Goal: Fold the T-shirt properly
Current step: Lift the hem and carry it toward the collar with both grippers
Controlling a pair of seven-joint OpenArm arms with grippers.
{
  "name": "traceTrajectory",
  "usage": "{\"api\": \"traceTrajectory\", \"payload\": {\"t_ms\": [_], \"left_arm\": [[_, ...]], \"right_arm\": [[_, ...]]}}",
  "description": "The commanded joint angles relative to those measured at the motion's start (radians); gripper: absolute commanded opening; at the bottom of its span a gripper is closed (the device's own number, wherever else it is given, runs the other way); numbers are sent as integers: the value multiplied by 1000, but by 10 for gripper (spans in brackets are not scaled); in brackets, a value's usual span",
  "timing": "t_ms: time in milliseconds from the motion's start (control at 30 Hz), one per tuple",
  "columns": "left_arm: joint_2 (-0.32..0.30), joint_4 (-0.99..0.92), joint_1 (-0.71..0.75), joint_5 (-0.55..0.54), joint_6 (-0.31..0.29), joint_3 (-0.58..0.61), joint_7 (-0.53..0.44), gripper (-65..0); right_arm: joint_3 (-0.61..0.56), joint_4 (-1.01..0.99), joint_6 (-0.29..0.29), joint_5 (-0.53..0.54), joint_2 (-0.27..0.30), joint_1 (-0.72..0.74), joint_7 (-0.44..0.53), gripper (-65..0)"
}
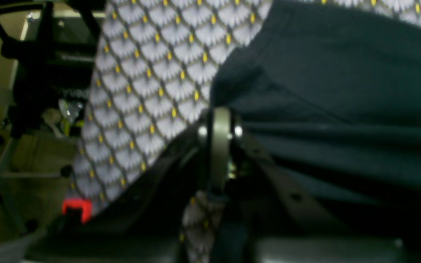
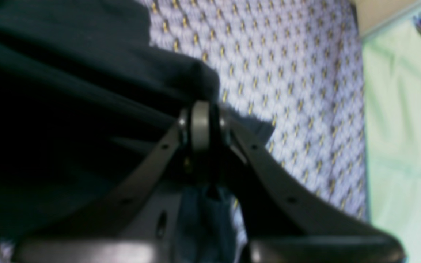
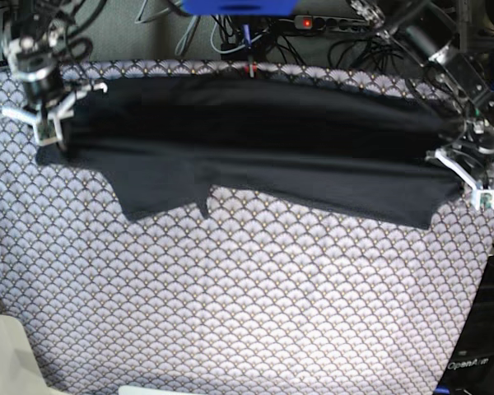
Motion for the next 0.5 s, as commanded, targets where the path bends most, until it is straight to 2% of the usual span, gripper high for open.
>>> {"api": "traceTrajectory", "payload": {"t_ms": [0,100,200,467], "left_arm": [[-19,16,-19,-1,13,-2,-24,-650],[-19,16,-19,2,13,-2,-24,-650],[-13,18,-2,2,13,-2,-23,-650],[-10,21,91,-2,13,3,-23,-650]], "right_arm": [[22,17,-12,8,-7,-11,58,-650],[67,13,-12,10,-54,-63,176,-650],[76,-26,-12,10,-54,-111,276,-650],[125,-187,-12,10,-54,-115,392,-650]]}}
